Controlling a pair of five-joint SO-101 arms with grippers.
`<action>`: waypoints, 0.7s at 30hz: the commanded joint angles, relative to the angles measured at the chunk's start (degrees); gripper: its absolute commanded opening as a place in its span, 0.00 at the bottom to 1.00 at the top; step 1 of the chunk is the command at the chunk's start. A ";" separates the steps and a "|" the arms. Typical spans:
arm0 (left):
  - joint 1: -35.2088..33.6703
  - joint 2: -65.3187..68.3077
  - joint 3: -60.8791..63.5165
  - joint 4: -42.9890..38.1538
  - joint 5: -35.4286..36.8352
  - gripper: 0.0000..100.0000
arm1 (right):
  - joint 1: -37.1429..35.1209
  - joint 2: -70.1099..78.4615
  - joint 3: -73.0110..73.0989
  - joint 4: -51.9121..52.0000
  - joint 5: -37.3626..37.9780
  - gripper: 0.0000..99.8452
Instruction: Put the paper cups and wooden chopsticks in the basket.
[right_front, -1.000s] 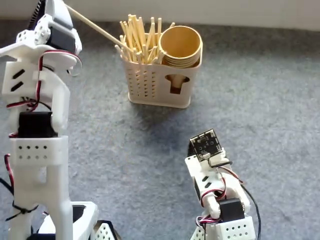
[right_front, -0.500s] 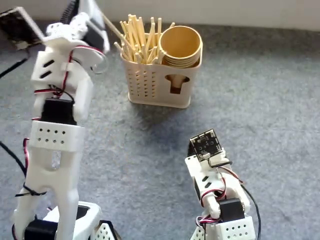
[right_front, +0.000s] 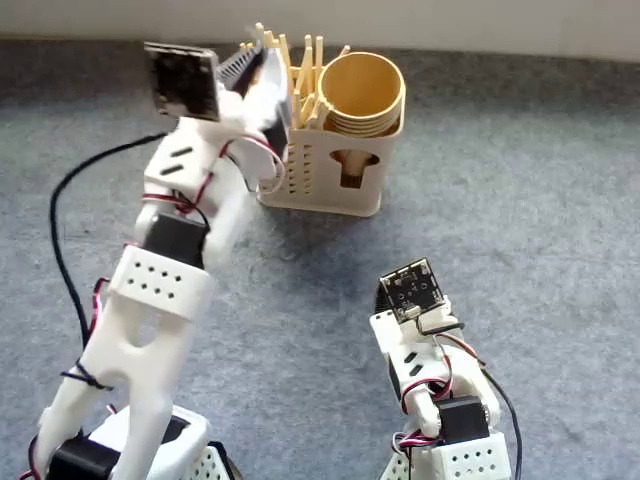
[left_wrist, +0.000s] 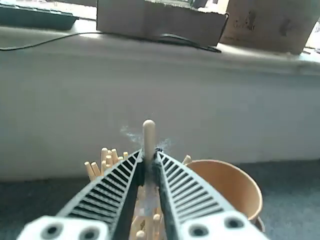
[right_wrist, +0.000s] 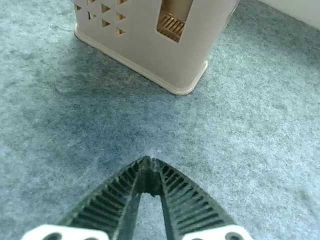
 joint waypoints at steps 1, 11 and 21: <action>2.42 -0.13 2.51 -1.32 -2.11 0.01 | -0.40 -0.66 4.26 -1.71 0.53 0.01; 0.22 -0.13 5.58 -1.41 -1.58 0.08 | -0.40 -0.66 4.35 -1.71 0.53 0.01; -0.13 -0.75 1.45 -1.14 -1.58 0.13 | -0.40 -0.66 4.35 -1.71 0.62 0.01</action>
